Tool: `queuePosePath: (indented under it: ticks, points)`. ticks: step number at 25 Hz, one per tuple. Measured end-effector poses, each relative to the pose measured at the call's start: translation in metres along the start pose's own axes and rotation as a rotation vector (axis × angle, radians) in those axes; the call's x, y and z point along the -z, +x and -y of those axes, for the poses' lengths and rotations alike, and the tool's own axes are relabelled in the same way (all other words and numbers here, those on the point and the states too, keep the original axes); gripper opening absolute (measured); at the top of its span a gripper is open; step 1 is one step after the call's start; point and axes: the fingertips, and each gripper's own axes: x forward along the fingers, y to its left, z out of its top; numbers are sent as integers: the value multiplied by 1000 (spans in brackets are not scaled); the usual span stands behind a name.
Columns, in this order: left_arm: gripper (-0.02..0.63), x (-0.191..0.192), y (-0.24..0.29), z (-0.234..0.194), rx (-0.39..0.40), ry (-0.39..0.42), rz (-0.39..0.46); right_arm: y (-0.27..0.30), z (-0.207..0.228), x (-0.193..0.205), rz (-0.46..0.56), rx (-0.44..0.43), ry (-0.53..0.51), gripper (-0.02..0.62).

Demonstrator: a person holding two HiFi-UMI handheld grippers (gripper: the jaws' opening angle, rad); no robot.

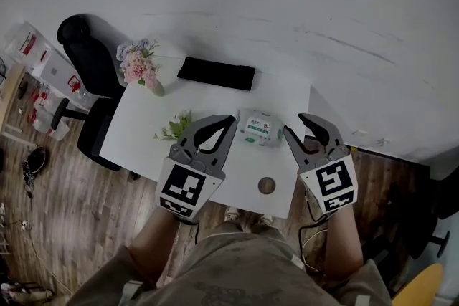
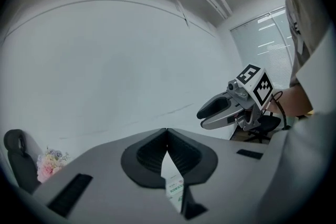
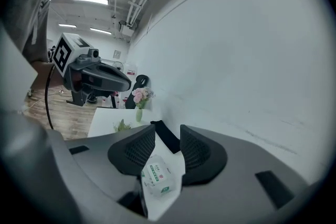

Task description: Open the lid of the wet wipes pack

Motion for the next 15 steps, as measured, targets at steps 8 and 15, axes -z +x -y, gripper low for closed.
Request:
queuePosePath:
  ticks: [8, 15]
  points:
    - [17, 67, 46, -7, 12, -72, -117, 67, -9, 57, -109, -87, 2, 166]
    - [17, 136, 74, -6, 35, -124, -228, 116, -26, 117, -196, -157, 14, 167]
